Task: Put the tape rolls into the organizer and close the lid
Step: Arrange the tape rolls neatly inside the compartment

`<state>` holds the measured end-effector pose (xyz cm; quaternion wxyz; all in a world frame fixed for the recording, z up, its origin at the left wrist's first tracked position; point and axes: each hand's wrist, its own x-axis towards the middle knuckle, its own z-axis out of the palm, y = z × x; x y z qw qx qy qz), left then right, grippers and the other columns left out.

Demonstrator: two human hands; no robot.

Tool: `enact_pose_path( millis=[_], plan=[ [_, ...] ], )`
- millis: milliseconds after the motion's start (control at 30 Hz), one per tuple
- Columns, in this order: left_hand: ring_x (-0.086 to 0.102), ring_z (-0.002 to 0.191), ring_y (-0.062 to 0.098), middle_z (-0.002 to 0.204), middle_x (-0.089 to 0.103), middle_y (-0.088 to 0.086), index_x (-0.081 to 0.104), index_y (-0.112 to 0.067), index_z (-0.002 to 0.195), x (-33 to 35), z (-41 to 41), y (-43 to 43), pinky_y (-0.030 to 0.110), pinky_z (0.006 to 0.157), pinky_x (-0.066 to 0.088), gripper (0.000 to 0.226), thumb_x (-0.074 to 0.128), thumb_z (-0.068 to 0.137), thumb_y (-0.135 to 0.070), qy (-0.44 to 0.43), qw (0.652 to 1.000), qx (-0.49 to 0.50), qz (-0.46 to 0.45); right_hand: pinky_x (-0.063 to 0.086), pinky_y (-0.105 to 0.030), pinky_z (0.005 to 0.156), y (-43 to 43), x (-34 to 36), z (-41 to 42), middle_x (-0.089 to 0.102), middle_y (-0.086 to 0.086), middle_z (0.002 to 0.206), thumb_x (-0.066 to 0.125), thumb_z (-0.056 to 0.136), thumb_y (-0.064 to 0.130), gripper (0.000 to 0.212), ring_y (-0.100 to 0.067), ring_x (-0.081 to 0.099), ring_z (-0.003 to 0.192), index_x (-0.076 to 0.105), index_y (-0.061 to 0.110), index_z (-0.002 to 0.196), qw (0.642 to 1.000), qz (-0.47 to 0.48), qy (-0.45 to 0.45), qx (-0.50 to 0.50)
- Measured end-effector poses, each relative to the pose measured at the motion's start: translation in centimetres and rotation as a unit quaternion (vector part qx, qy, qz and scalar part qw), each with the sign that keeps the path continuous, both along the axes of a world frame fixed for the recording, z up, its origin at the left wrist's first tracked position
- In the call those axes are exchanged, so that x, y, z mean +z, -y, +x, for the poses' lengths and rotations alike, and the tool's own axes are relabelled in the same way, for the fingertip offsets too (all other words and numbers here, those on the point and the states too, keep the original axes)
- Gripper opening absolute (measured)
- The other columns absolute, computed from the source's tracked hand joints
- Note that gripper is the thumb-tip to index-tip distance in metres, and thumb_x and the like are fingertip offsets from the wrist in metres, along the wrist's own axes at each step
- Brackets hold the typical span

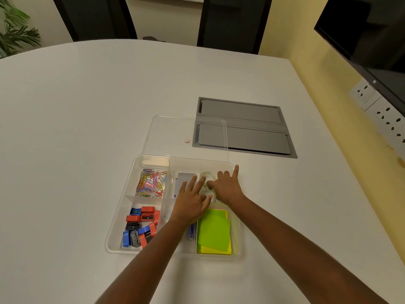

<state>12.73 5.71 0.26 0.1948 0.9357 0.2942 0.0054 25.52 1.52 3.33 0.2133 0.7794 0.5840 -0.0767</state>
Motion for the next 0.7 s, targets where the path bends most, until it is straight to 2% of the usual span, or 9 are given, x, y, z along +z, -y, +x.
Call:
enact_pose_path(
  millis=[167, 333, 367, 433, 500, 533, 633, 700],
  plan=[
    [-0.002, 0.146, 0.021, 0.158, 0.005, 0.001, 0.052, -0.024, 0.126, -0.1, 0.0, 0.0, 0.040, 0.118, -0.001, 0.044, 0.024, 0.097, -0.039, -0.007, 1.000, -0.005, 0.010, 0.003, -0.067, 0.112, 0.0, -0.1, 0.3, 0.044, -0.017, 0.137, 0.060, 0.087, 0.038, 0.046, -0.034, 0.036, 0.132, 0.045, 0.030, 0.130, 1.000, -0.017, -0.005, 0.003],
    [-0.002, 0.146, 0.023, 0.158, 0.003, 0.002, 0.049, -0.025, 0.127, -0.2, -0.1, 0.0, 0.041, 0.118, 0.000, 0.042, 0.023, 0.097, -0.039, -0.014, 1.000, -0.012, 0.025, 0.008, -0.068, 0.111, 0.8, 0.5, 1.5, 0.043, -0.014, 0.140, 0.065, 0.084, 0.035, 0.065, -0.032, 0.038, 0.132, 0.031, 0.035, 0.139, 0.990, -0.007, -0.135, -0.036],
    [-0.002, 0.146, 0.023, 0.158, 0.002, 0.002, 0.044, -0.026, 0.131, -0.3, -0.2, 0.0, 0.041, 0.118, 0.000, 0.041, 0.023, 0.098, -0.039, -0.010, 1.000, -0.011, 0.027, 0.009, -0.067, 0.111, 1.1, 0.6, 1.8, 0.043, -0.012, 0.141, 0.065, 0.084, 0.030, 0.066, -0.031, 0.038, 0.132, 0.030, 0.034, 0.140, 0.988, 0.019, -0.146, -0.041],
    [-0.004, 0.146, 0.022, 0.158, -0.003, 0.005, 0.021, -0.025, 0.143, -0.5, -0.2, 0.1, 0.039, 0.119, -0.001, 0.048, 0.024, 0.097, -0.040, 0.006, 1.000, -0.002, 0.023, 0.008, -0.066, 0.112, 1.5, 0.7, 2.3, 0.044, -0.008, 0.142, 0.063, 0.086, 0.025, 0.061, -0.028, 0.038, 0.133, 0.032, 0.029, 0.139, 0.987, 0.077, -0.138, -0.035],
    [-0.004, 0.146, 0.023, 0.157, -0.011, 0.010, -0.002, -0.018, 0.145, -0.6, -0.2, 0.2, 0.037, 0.119, 0.000, 0.061, 0.025, 0.096, -0.043, 0.023, 0.999, 0.021, 0.012, 0.006, -0.065, 0.113, 1.9, 0.8, 2.6, 0.045, -0.005, 0.142, 0.059, 0.089, 0.025, 0.054, -0.026, 0.037, 0.134, 0.037, 0.024, 0.138, 0.987, 0.097, -0.126, -0.026],
    [-0.004, 0.146, 0.023, 0.156, -0.013, 0.012, -0.008, -0.014, 0.144, -0.6, -0.2, 0.3, 0.036, 0.119, 0.000, 0.067, 0.025, 0.095, -0.046, 0.023, 0.999, 0.034, 0.008, 0.005, -0.065, 0.113, 2.1, 0.8, 2.5, 0.047, -0.005, 0.141, 0.058, 0.090, 0.025, 0.050, -0.025, 0.039, 0.133, 0.040, 0.022, 0.137, 0.987, 0.093, -0.127, -0.026],
    [-0.003, 0.146, 0.025, 0.156, -0.010, 0.017, -0.011, -0.006, 0.143, -0.7, 0.0, 0.2, 0.035, 0.119, 0.001, 0.076, 0.014, 0.090, -0.055, -0.008, 0.999, 0.053, 0.003, 0.002, -0.065, 0.113, 2.2, 0.7, 2.1, 0.054, -0.006, 0.134, 0.056, 0.091, 0.025, 0.041, -0.024, 0.045, 0.127, 0.049, 0.020, 0.131, 0.987, 0.082, -0.134, -0.029],
    [-0.002, 0.146, 0.025, 0.156, -0.006, 0.018, -0.009, -0.004, 0.143, -0.8, 0.0, 0.2, 0.034, 0.119, 0.002, 0.074, 0.019, 0.094, -0.051, -0.017, 0.999, 0.050, 0.004, 0.000, -0.063, 0.114, 2.0, 0.5, 1.9, 0.055, -0.006, 0.131, 0.057, 0.090, 0.023, 0.038, -0.024, 0.049, 0.124, 0.052, 0.019, 0.127, 0.986, 0.095, -0.136, -0.035]
  ],
)
